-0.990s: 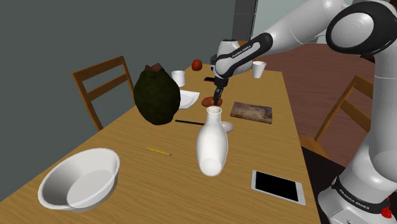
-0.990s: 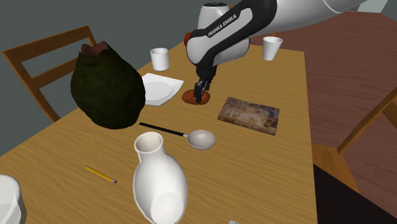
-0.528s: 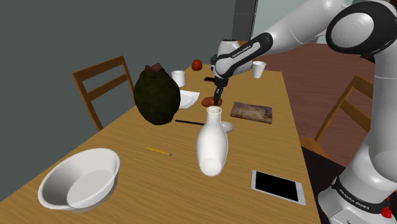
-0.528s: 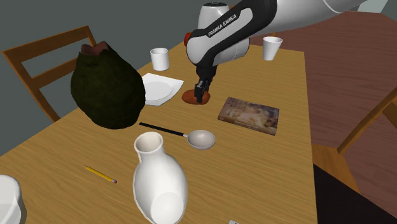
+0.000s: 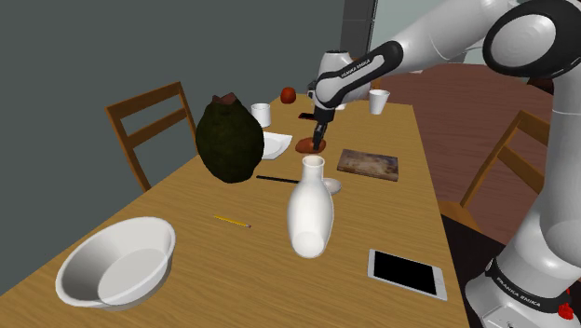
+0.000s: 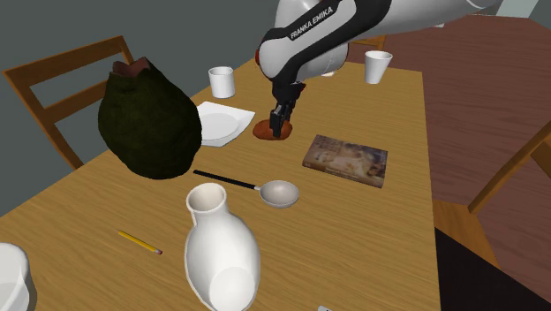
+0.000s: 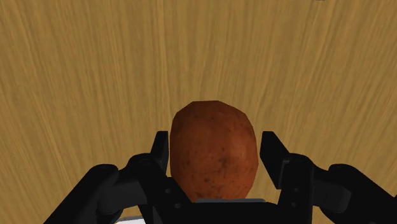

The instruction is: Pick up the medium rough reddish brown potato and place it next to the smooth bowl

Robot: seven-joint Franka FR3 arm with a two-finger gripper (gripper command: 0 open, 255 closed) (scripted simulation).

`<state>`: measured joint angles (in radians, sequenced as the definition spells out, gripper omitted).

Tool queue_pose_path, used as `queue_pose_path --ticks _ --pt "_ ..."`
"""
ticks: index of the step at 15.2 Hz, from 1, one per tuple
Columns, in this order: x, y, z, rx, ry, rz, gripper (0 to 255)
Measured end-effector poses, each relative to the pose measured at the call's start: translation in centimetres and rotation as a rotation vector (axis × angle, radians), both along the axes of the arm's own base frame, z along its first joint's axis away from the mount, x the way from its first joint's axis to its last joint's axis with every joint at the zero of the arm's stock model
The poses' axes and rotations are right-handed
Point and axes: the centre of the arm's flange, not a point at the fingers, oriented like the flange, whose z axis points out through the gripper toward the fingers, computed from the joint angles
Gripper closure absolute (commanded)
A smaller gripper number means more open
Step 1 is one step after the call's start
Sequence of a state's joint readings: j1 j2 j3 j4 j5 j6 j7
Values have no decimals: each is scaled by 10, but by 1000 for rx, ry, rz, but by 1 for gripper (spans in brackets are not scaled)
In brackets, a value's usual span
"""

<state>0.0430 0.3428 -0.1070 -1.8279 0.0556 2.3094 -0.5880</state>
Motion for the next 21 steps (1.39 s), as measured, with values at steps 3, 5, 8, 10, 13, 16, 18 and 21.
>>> queue_pose_path --ticks 3,5,8,10,13,16,18,21 --pt "0 0 17 0 0 0 255" --pt "-1 0 26 0 0 0 255" --pt "0 1 44 0 0 0 255" --pt "0 1 53 0 0 0 255" --pt "0 0 69 0 0 0 255" --pt "1 0 85 0 0 0 255" --pt "0 1 95 0 0 0 255" --pt "1 1 110 0 0 0 255"
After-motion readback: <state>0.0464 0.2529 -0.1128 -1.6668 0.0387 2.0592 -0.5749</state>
